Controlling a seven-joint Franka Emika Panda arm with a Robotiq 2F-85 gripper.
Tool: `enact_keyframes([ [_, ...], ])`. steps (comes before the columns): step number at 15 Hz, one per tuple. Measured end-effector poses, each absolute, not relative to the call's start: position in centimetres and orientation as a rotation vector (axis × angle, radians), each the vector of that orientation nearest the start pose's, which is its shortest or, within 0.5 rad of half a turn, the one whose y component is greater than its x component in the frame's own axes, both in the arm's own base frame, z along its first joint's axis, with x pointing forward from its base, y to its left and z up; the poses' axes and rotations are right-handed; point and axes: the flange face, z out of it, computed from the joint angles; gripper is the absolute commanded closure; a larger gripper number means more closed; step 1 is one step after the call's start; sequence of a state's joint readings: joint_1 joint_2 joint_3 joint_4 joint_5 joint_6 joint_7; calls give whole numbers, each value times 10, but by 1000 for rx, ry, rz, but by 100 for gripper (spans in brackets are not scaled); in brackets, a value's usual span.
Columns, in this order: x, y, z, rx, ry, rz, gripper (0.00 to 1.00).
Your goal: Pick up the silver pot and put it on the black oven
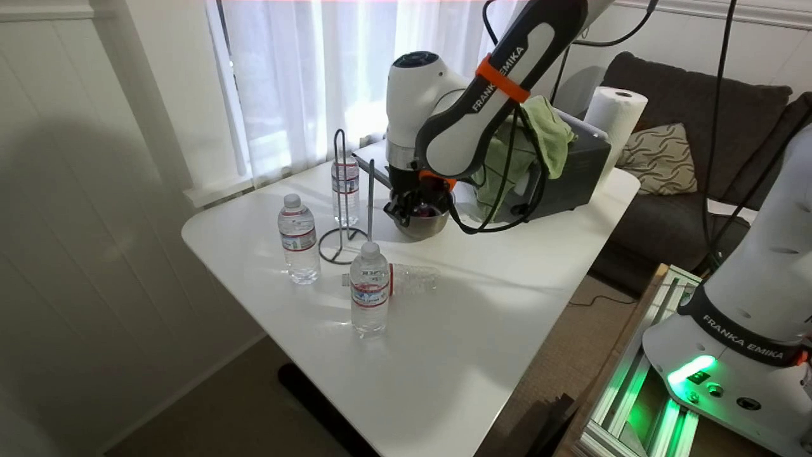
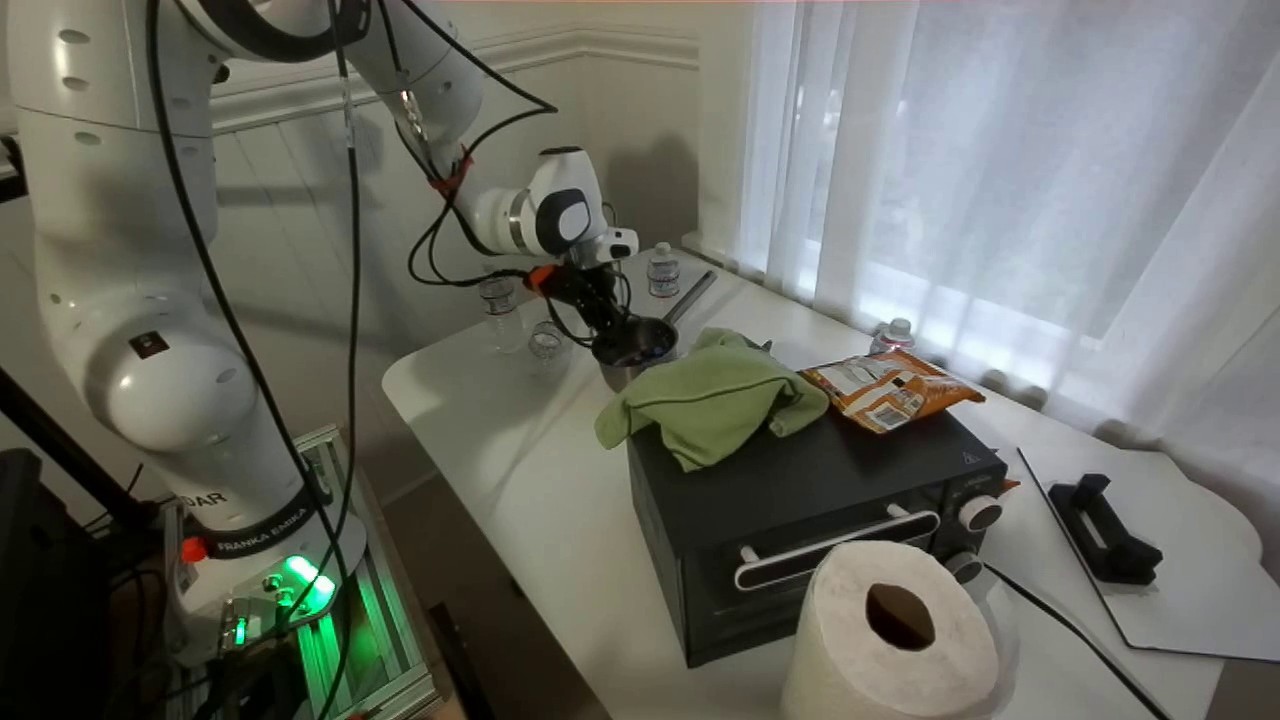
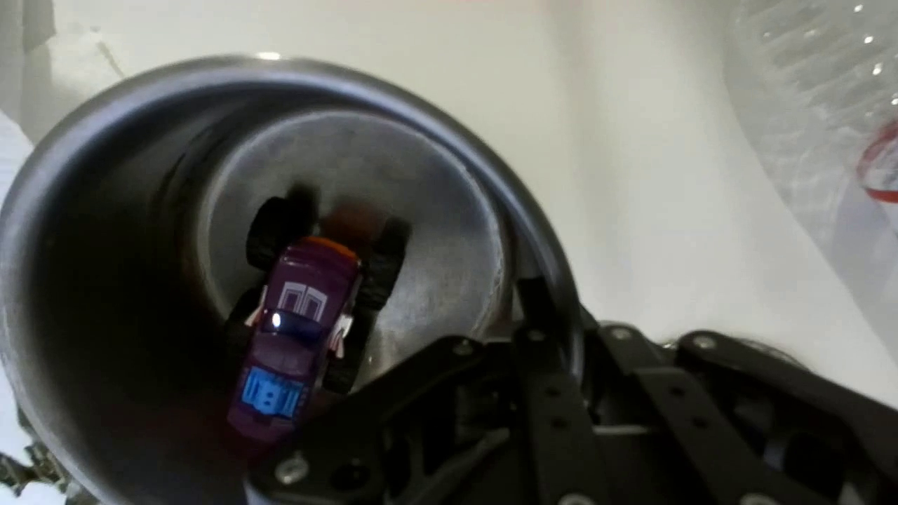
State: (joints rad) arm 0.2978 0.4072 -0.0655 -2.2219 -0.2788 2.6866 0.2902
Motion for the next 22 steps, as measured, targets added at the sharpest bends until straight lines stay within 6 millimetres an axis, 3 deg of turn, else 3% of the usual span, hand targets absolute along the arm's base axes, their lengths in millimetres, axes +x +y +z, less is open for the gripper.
enact_keyframes([
  [8, 523, 148, 254, -3377, -261, -130, 99],
  [14, 504, 147, 312, -3405, -212, -90, 99],
  [18, 492, 132, 353, -3385, -192, -33, 99],
  [22, 481, 99, 391, -3333, -223, 78, 99],
])
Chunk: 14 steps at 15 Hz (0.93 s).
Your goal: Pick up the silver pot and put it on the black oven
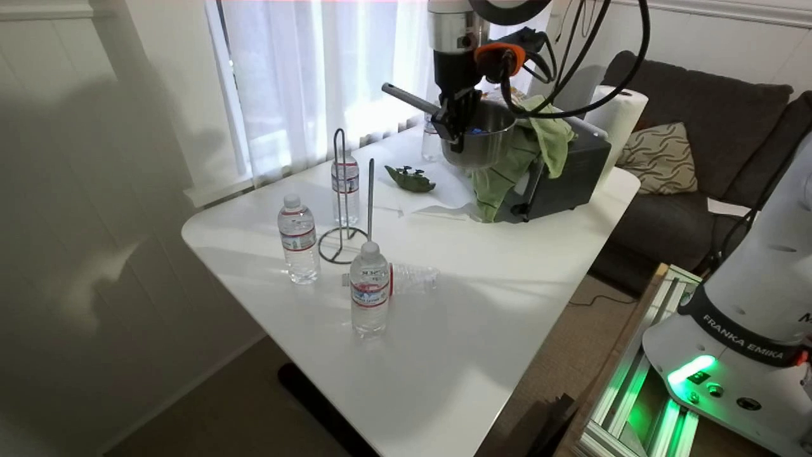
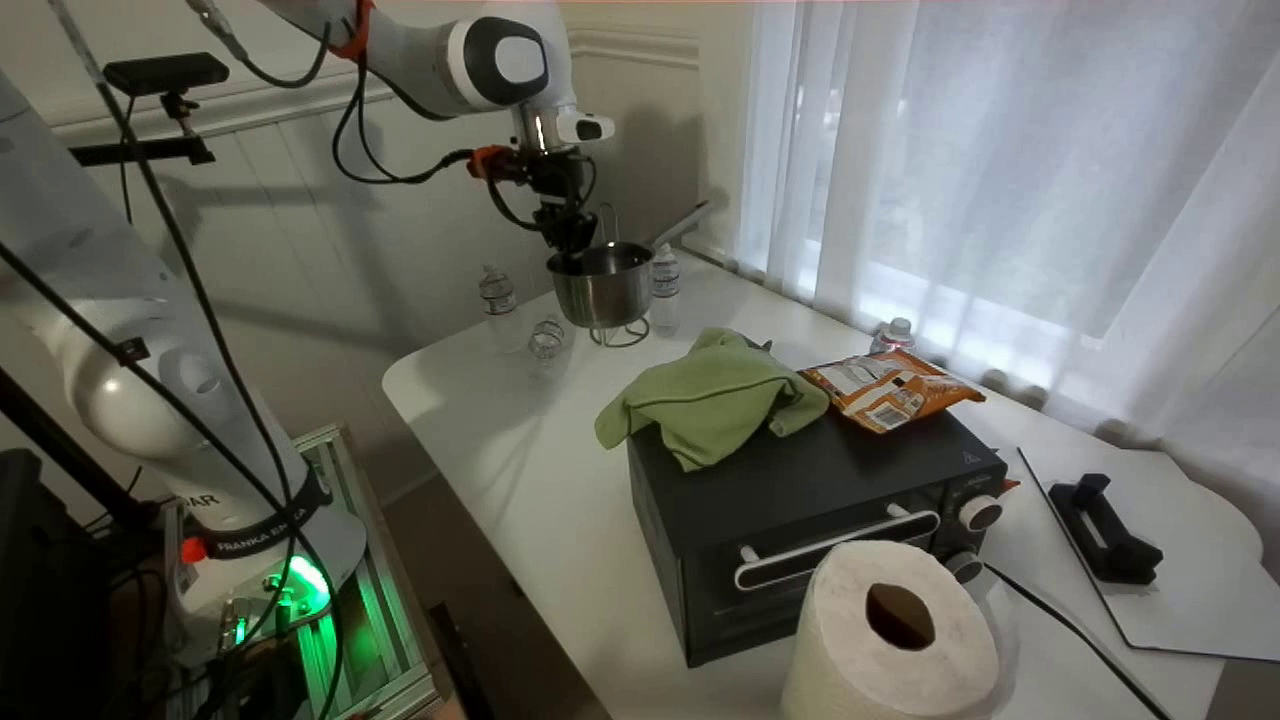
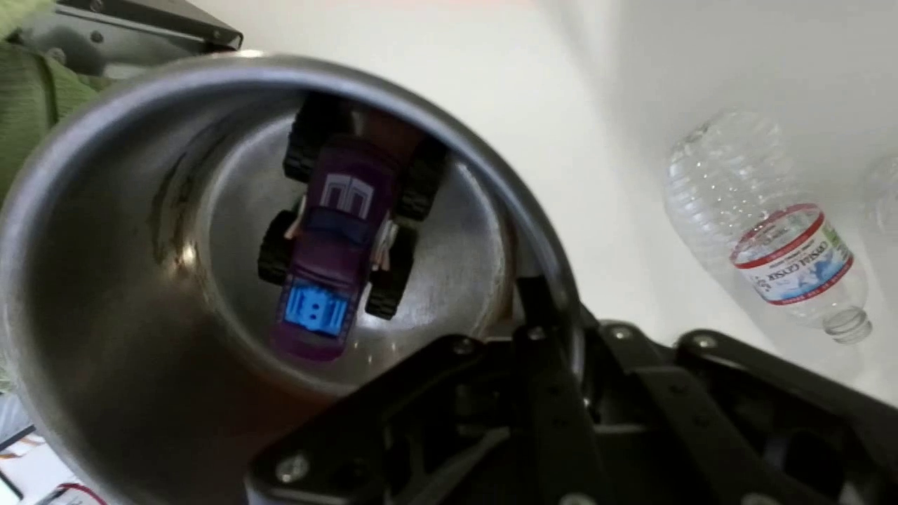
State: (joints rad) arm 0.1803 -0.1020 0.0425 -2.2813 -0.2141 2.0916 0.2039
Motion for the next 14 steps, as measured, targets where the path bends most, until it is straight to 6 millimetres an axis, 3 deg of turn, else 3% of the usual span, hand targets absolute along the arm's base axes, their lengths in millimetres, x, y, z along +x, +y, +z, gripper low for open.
enact_keyframes([
  [8, 459, 1, 459, -3287, -247, 102, 99],
  [14, 445, -67, 482, -3267, -159, 45, 99],
])
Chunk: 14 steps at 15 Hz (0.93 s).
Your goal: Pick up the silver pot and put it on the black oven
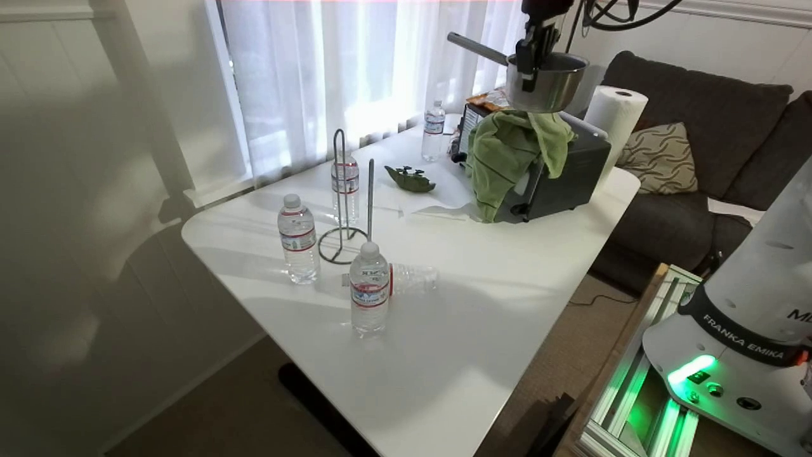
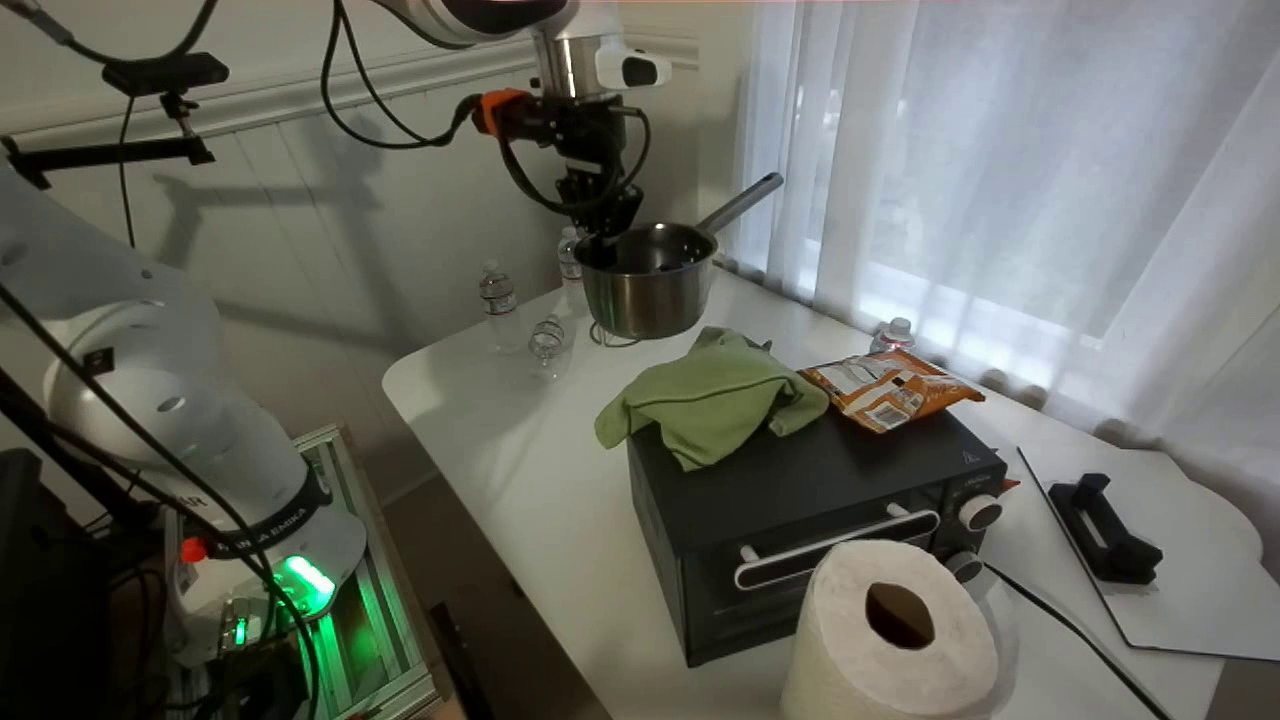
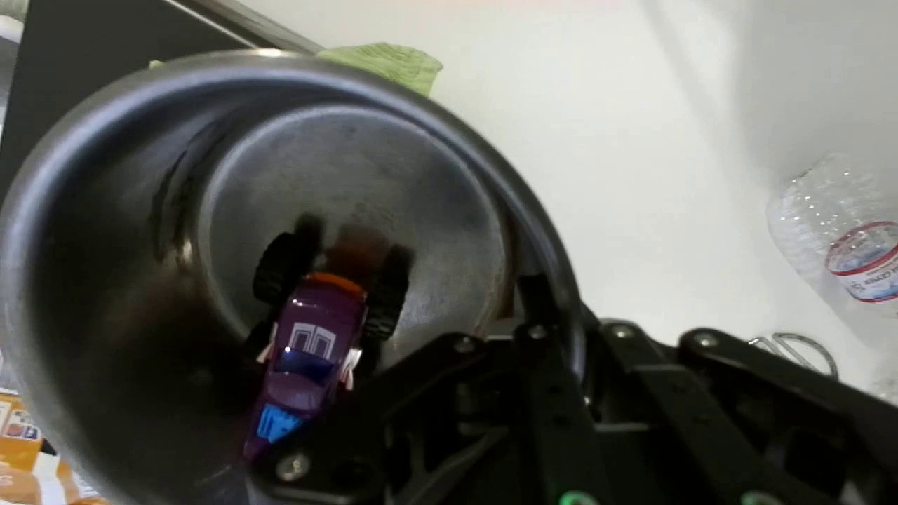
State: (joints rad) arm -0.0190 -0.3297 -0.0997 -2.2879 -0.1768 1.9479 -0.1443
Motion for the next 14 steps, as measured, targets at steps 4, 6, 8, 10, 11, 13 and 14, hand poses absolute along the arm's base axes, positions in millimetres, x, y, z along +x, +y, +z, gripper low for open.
enact_keyframes([
  [4, 437, -112, 482, -3248, -41, 34, 99],
  [6, 432, -135, 482, -3233, 35, 22, 99],
  [8, 426, -158, 481, -3218, 111, 7, 99],
  [10, 420, -181, 480, -3208, 180, -15, 99],
  [11, 417, -191, 479, -3203, 211, -23, 99],
  [13, 413, -211, 476, -3195, 268, -42, 99],
  [14, 412, -221, 475, -3194, 296, -51, 99],
])
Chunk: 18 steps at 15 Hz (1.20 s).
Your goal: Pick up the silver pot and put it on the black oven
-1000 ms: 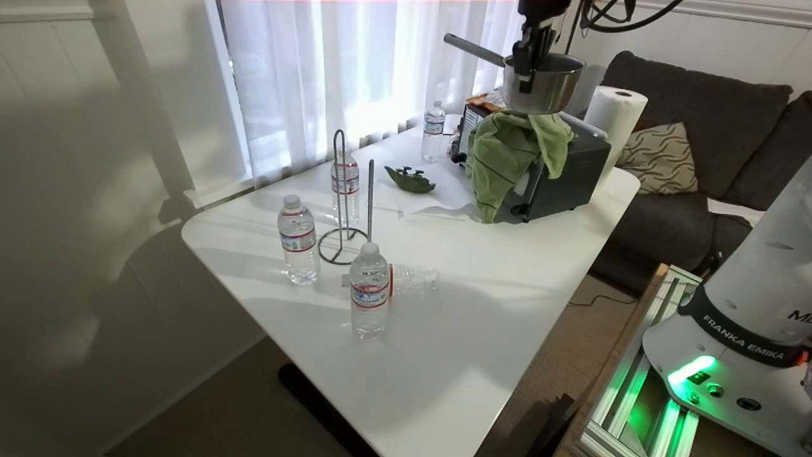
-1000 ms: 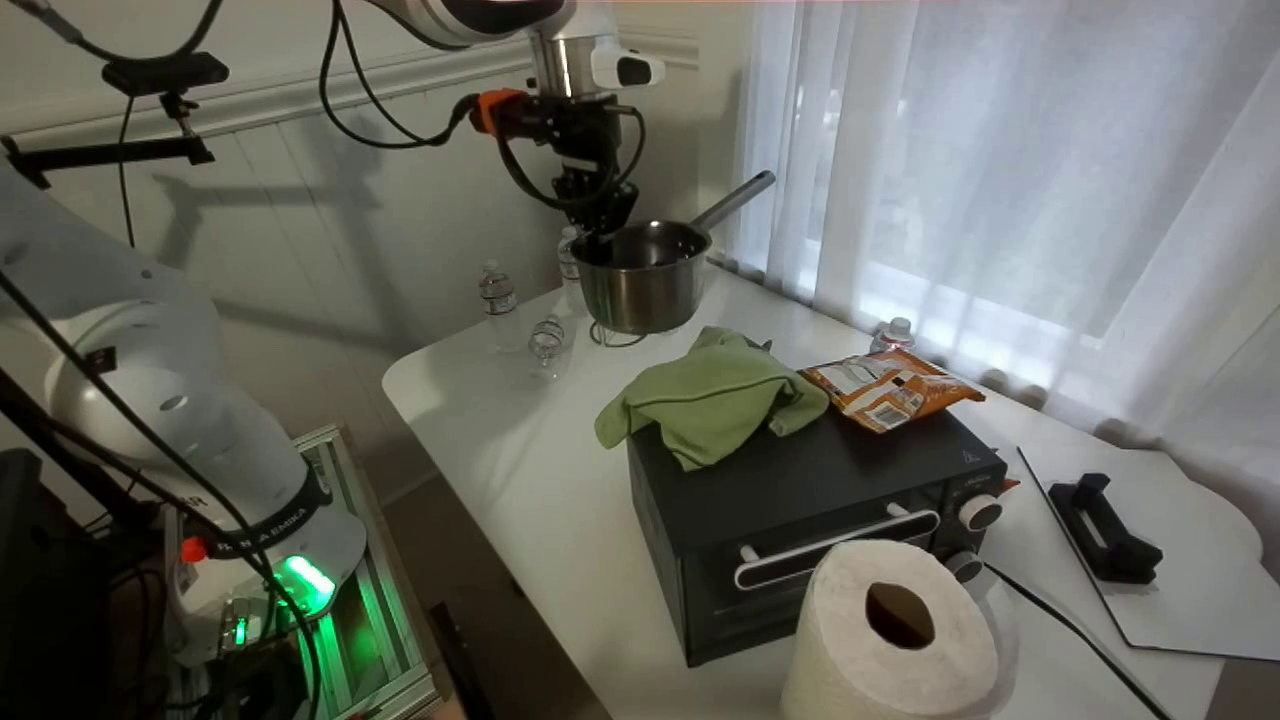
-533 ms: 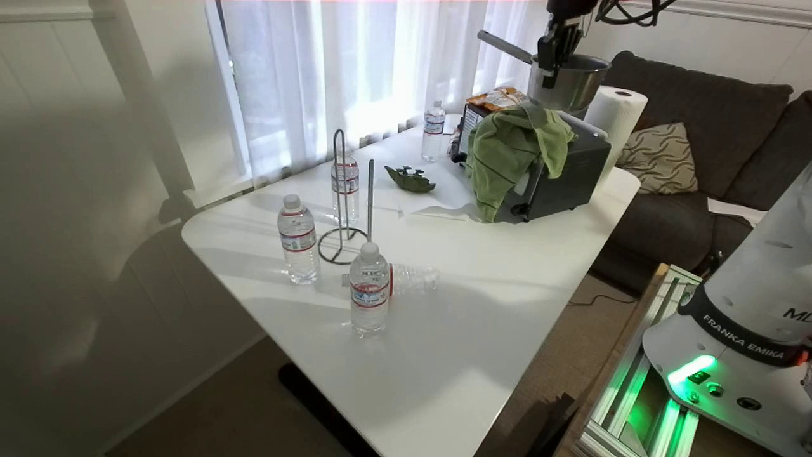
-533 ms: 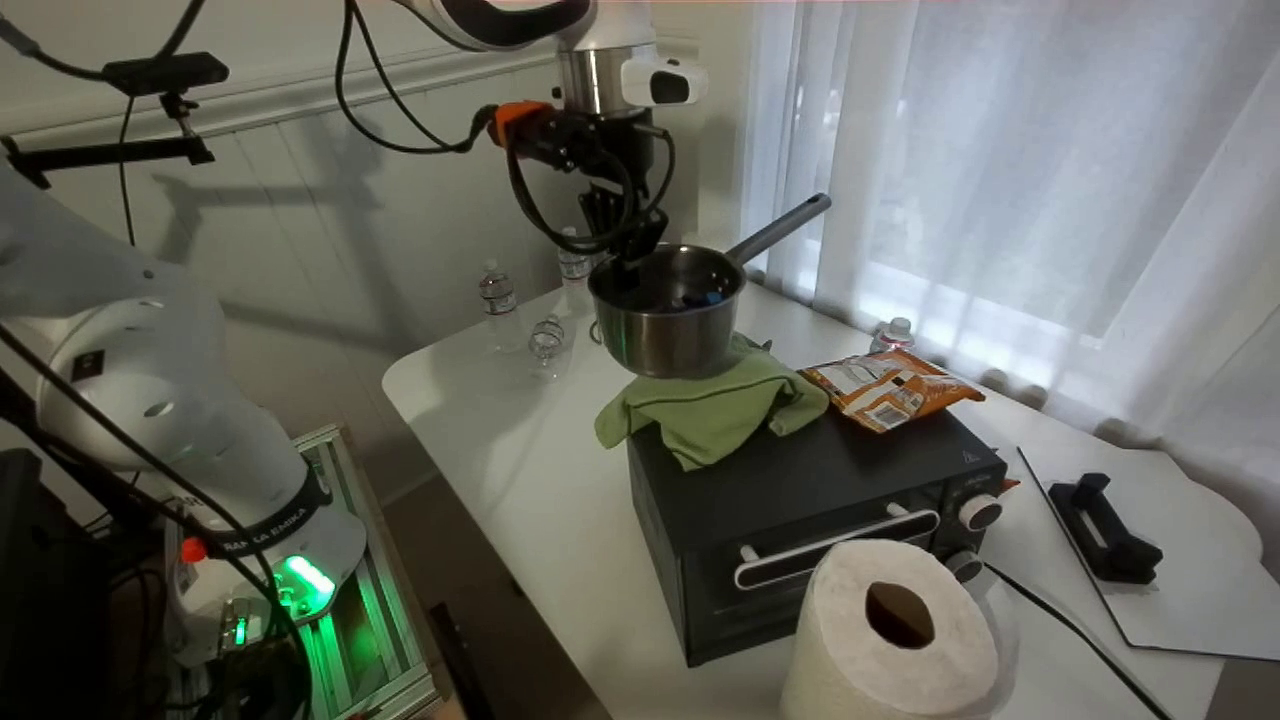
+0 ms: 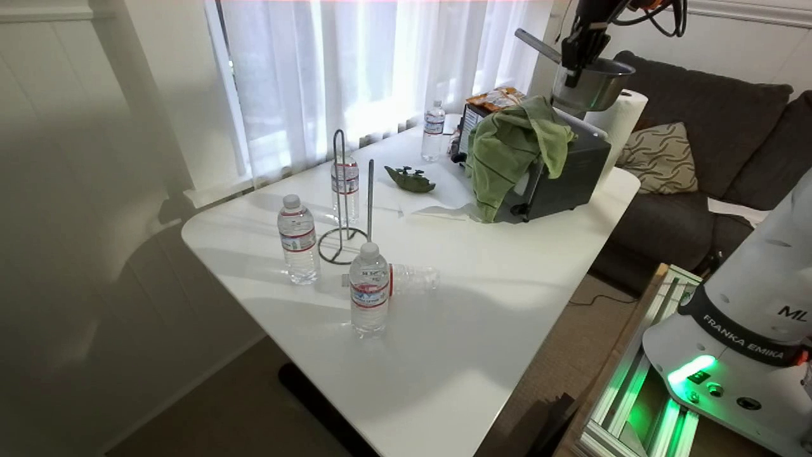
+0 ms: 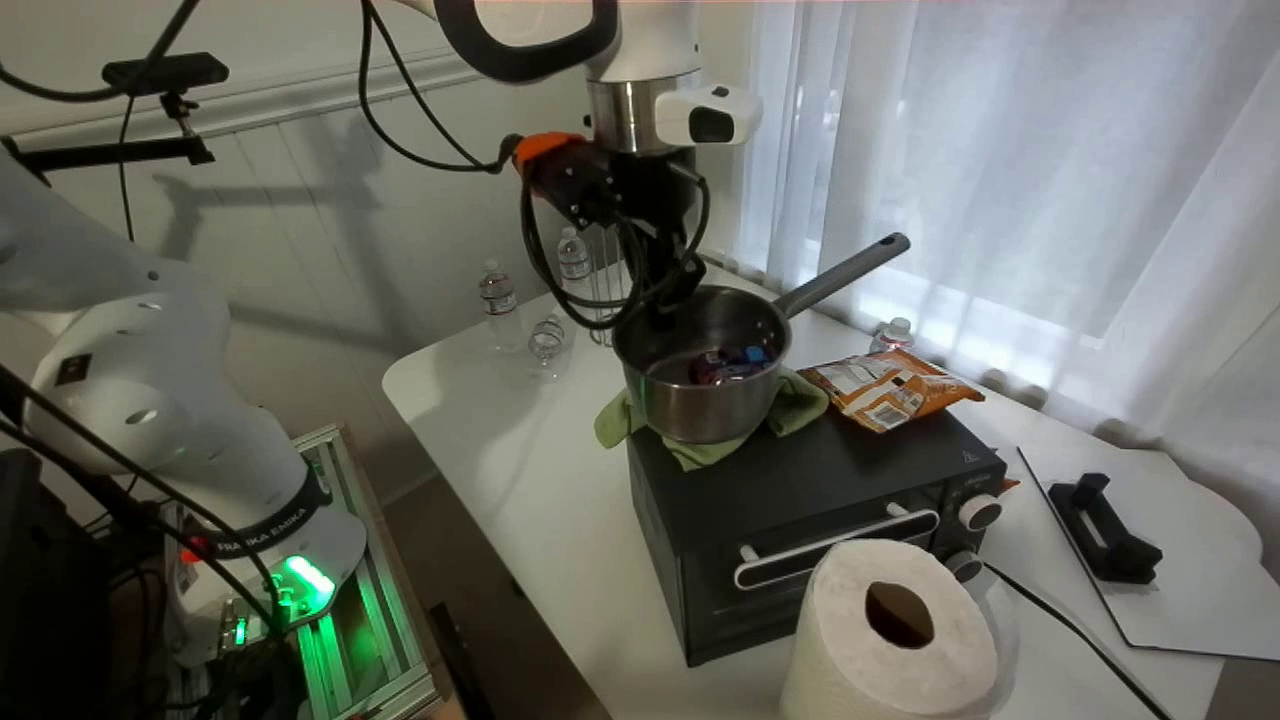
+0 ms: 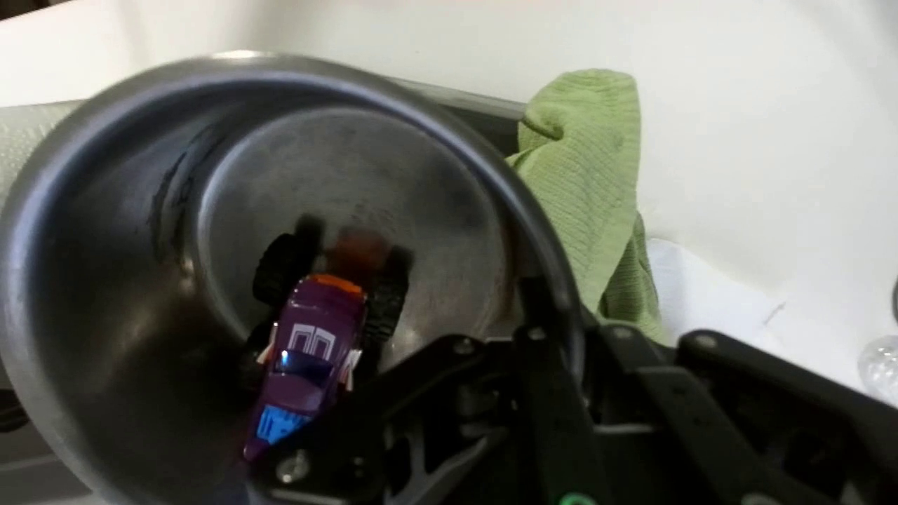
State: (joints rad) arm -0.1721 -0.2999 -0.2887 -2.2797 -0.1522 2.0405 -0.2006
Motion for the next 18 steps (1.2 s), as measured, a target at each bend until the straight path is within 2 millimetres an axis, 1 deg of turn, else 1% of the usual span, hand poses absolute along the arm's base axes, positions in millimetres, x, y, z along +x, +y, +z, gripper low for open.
enact_keyframes([
  [3, 415, -246, 467, -3199, 357, -66, 99],
  [7, 430, -269, 451, -3220, 378, -69, 99],
  [12, 453, -284, 428, -3240, 356, -61, 99],
  [18, 473, -292, 402, -3230, 314, -58, 99],
])
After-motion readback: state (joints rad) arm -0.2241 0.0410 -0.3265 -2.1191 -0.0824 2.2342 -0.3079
